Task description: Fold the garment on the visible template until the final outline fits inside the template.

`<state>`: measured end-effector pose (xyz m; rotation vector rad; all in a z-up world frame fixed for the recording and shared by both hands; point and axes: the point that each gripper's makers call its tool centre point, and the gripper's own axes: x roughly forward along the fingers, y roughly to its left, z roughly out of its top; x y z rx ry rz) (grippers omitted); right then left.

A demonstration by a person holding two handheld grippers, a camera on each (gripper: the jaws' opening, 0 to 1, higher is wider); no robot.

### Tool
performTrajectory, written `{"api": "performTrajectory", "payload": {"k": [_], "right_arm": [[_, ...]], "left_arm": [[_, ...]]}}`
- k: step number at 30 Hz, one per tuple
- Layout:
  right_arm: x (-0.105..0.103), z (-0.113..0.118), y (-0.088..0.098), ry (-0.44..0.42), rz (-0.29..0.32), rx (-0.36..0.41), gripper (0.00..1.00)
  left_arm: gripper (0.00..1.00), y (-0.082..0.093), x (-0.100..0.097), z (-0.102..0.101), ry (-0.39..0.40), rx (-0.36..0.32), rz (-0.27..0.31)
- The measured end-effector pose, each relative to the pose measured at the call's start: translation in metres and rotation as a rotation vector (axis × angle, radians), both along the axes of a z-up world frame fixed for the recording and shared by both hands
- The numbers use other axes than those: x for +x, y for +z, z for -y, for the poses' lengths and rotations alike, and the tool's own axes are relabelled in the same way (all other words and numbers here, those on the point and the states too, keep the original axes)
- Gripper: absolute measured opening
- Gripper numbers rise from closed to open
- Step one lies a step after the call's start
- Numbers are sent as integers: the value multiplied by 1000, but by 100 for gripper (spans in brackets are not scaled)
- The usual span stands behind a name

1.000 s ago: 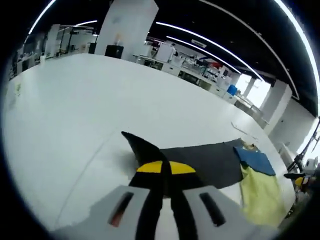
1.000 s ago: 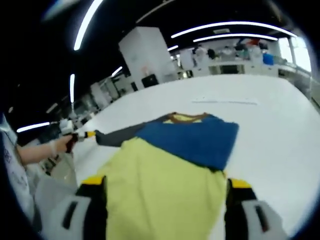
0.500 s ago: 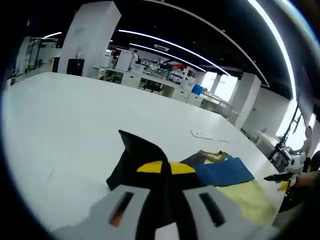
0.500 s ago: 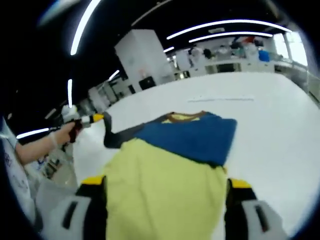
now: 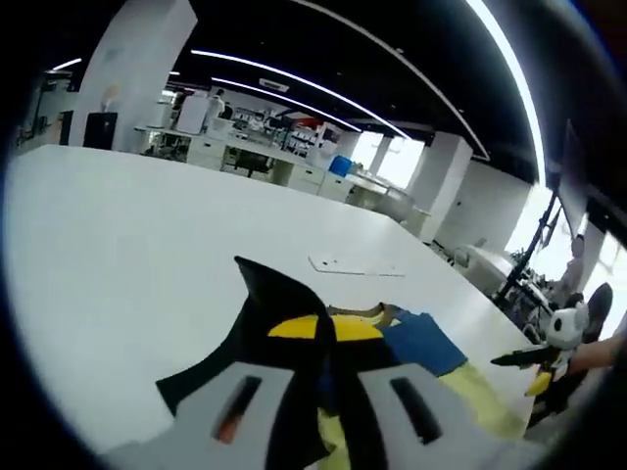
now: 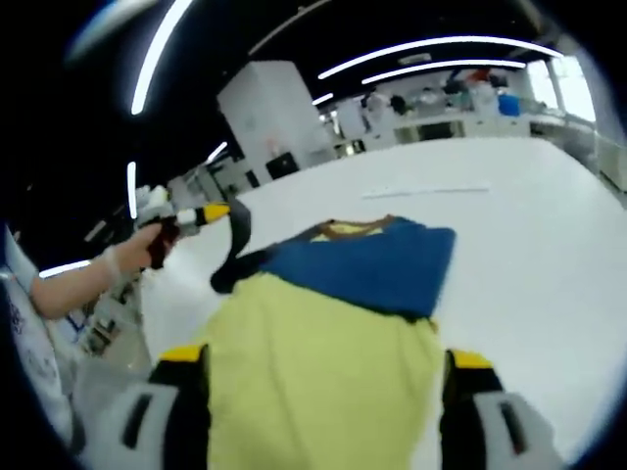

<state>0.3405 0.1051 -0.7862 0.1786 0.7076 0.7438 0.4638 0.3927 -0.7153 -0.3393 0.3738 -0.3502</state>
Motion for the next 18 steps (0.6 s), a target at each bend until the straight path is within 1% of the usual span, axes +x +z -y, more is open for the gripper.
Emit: {"api": "performTrajectory", "payload": {"k": [2, 6, 8, 10, 12, 14, 18], "right_arm": [[-2, 1, -1, 0, 0, -6, 99], [-4, 4, -3, -10, -10, -2, 99], [-5, 6, -2, -17, -12, -1, 99], [-7, 7, -2, -20, -14, -2, 99], [-8, 10, -3, -24, -16, -5, 99], [-8, 11, -4, -30, -17, -6, 99], [-6, 17, -4, -42, -18, -9, 99]], "left_arm": [[0, 0, 7, 9, -20, 1, 2], [0, 2, 18, 40, -73, -2, 6], [0, 2, 25, 51, -102, -3, 9], [0, 3, 26, 64, -123, -5, 12], [0, 5, 31, 81, -148, -19, 15], [0, 5, 34, 92, -168, -25, 14], [0, 3, 37, 127, -239, -13, 20]]}}
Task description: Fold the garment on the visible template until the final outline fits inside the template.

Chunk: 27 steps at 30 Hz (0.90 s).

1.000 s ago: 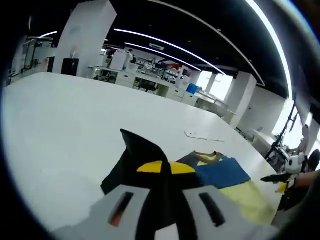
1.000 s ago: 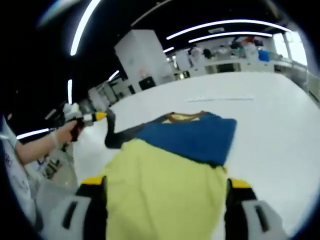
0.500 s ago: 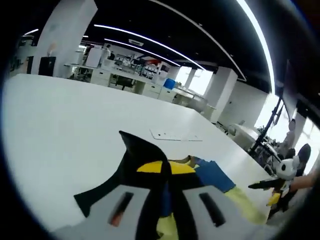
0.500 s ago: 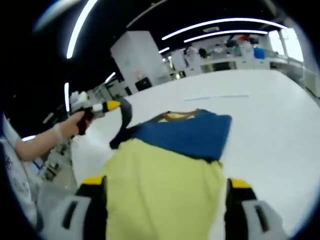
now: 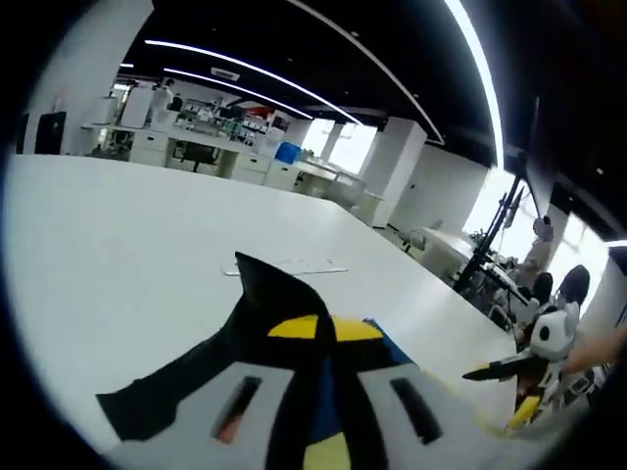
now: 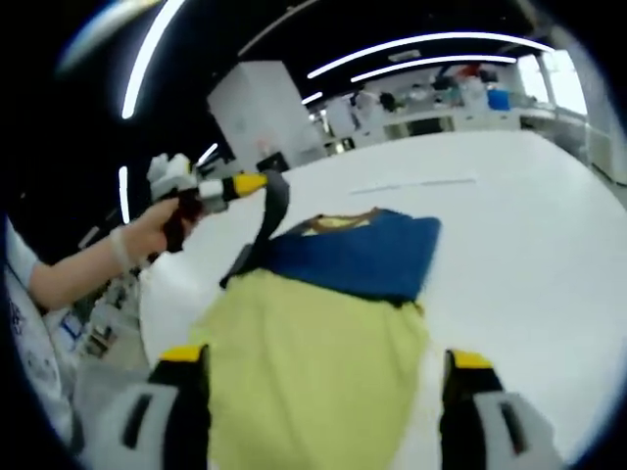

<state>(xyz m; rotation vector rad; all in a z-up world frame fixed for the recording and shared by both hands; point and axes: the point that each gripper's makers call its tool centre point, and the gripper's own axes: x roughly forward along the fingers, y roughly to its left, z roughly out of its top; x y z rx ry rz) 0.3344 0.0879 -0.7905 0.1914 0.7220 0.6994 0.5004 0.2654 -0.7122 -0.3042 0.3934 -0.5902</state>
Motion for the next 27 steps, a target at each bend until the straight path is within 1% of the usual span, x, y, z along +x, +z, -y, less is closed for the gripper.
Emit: {"api": "performTrajectory", "payload": {"k": [2, 8, 11, 13, 15, 16, 17, 19, 22, 26, 27], "right_arm": [[0, 2, 0, -5, -1, 1, 99], [-3, 8, -2, -19, -9, -1, 99], [-4, 11, -4, -27, -13, -3, 99], [-7, 12, -3, -34, -15, -2, 99], [-8, 14, -4, -40, -20, -1, 99], [-8, 16, -5, -43, -22, 0, 99], [-8, 18, -6, -48, -25, 0, 99], [-11, 19, -7, -54, -28, 2, 99], [-13, 20, -9, -60, -34, 3, 99], [-17, 20, -12, -69, -46, 5, 99], [-18, 20, -13, -70, -47, 5, 99]], "left_arm": [[0, -1, 0, 11, -21, -2, -4], [0, -2, -2, 67, -130, -6, 0], [0, -3, -10, 96, -195, 0, 2], [0, -7, -18, 115, -255, 27, 11], [0, -12, -26, 131, -284, 24, 0], [0, -14, -29, 137, -293, 21, -5], [0, -20, -32, 144, -312, 24, -16], [0, -27, -36, 152, -334, 28, -31], [0, -40, -49, 165, -374, 47, -53], [0, -49, -60, 177, -418, 48, -81], [0, -55, -62, 179, -434, 65, -83]]}}
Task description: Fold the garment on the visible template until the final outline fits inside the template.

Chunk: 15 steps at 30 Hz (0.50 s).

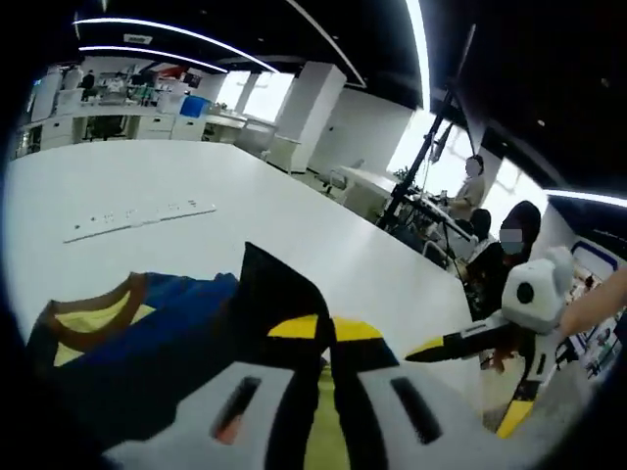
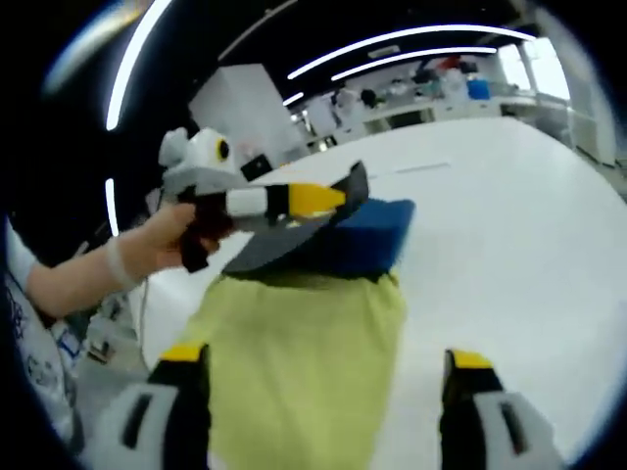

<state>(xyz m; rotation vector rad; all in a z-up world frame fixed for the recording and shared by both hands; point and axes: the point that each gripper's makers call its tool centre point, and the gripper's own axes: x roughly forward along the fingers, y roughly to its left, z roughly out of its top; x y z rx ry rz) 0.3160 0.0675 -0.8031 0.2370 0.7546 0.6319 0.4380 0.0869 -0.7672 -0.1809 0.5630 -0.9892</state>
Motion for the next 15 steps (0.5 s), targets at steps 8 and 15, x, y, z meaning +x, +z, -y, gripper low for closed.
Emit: {"api": "performTrajectory", "payload": {"k": [8, 15], "right_arm": [[-1, 1, -2, -5, -6, 2, 99], [-1, 0, -4, -8, -9, 4, 99]], "left_arm": [[0, -26, -19, 6, -45, 32, -70], [0, -31, -27, 3, -35, 35, -104]]}}
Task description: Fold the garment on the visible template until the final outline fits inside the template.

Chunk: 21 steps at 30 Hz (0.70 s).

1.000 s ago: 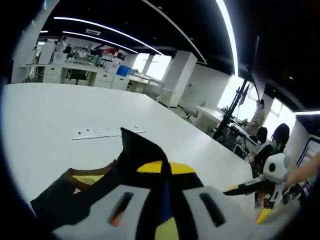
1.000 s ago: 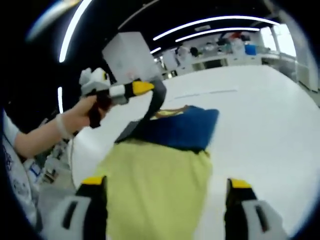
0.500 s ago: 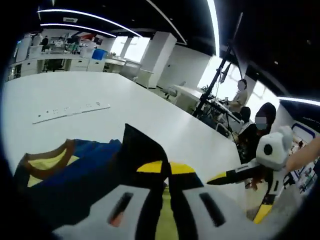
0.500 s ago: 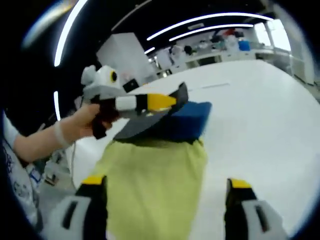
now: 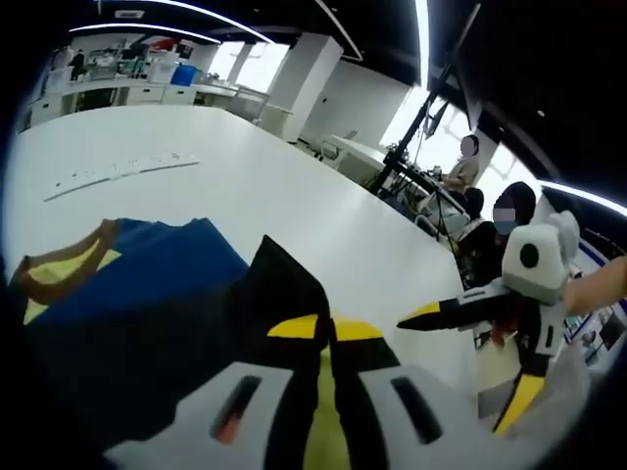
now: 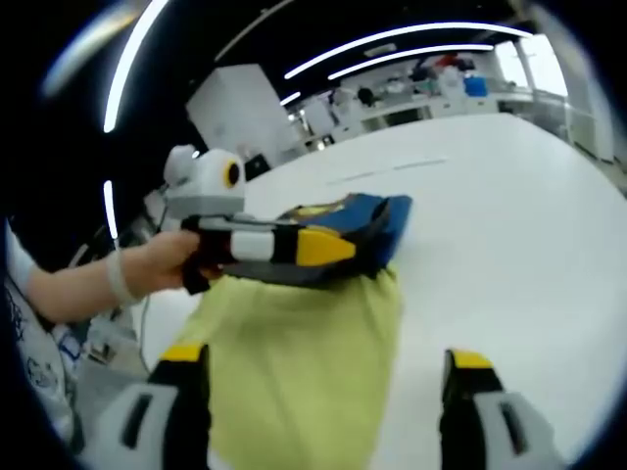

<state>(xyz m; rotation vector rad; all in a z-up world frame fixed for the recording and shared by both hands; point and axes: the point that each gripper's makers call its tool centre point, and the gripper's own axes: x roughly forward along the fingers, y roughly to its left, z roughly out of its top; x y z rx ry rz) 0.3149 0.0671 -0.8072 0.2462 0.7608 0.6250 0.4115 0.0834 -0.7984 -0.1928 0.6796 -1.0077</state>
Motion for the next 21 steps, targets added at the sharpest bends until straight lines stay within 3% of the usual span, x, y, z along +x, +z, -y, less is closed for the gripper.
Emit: {"api": "performTrajectory", "payload": {"k": [7, 11, 12, 16, 21], "right_arm": [[0, -1, 0, -2, -1, 3, 99], [1, 0, 0, -4, 0, 2, 99], [1, 0, 0, -3, 1, 2, 99], [2, 0, 1, -1, 2, 2, 99], [3, -5, 1, 7, 3, 4, 99]], "left_arm": [[2, 0, 5, -3, 17, -7, -5], [37, 0, 11, -9, 29, 30, 60], [41, 0, 12, -14, 37, 39, 70], [37, 4, 14, -29, 88, 14, 51], [34, 11, 33, -73, 178, 34, 67]]}}
